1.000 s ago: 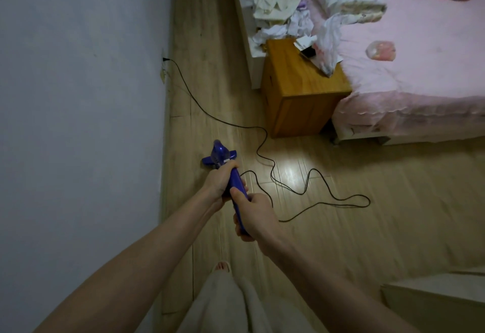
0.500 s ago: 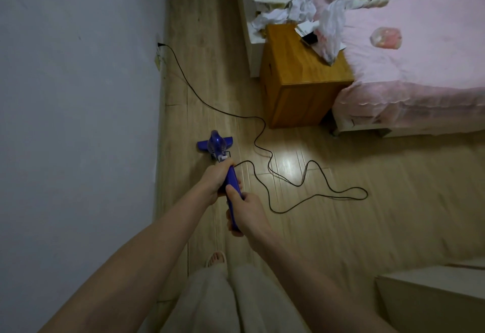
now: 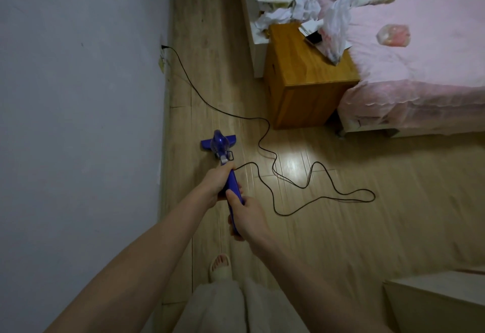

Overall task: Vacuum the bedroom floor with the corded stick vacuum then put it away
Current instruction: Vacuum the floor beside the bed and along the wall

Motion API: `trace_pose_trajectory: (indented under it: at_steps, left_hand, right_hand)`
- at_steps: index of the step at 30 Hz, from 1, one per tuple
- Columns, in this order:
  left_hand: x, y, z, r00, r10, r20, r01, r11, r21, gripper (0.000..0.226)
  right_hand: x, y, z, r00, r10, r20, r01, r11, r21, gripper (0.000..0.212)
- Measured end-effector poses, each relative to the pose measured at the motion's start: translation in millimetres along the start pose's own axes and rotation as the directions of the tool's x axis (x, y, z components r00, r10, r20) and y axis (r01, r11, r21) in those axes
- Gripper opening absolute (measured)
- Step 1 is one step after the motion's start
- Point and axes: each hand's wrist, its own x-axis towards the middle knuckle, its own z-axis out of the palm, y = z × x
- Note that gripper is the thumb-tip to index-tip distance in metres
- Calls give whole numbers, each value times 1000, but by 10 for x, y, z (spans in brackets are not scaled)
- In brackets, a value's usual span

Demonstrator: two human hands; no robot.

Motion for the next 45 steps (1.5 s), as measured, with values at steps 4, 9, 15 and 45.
trace_pose_trajectory:
  at_steps: [4, 9, 15, 45]
  left_hand:
    - [-40, 3, 65, 1000, -16, -11, 17, 999, 31, 30]
    - [-98, -45, 103, 1000, -12, -19, 13, 998, 64, 28]
    - [137, 114, 93, 999, -13, -39, 17, 995, 95, 32]
    - [291, 633, 1200, 992, -110, -65, 98, 981, -167, 33]
  right_hand:
    - [-41, 29, -78, 1000, 15, 10, -15, 1000, 19, 35]
    - [-96, 104, -134, 999, 13, 32, -15, 998, 68, 31]
    - [263, 38, -124, 999, 14, 45, -16, 999, 45, 33]
    - [458, -570, -1616, 992, -46, 117, 76, 963, -257, 37]
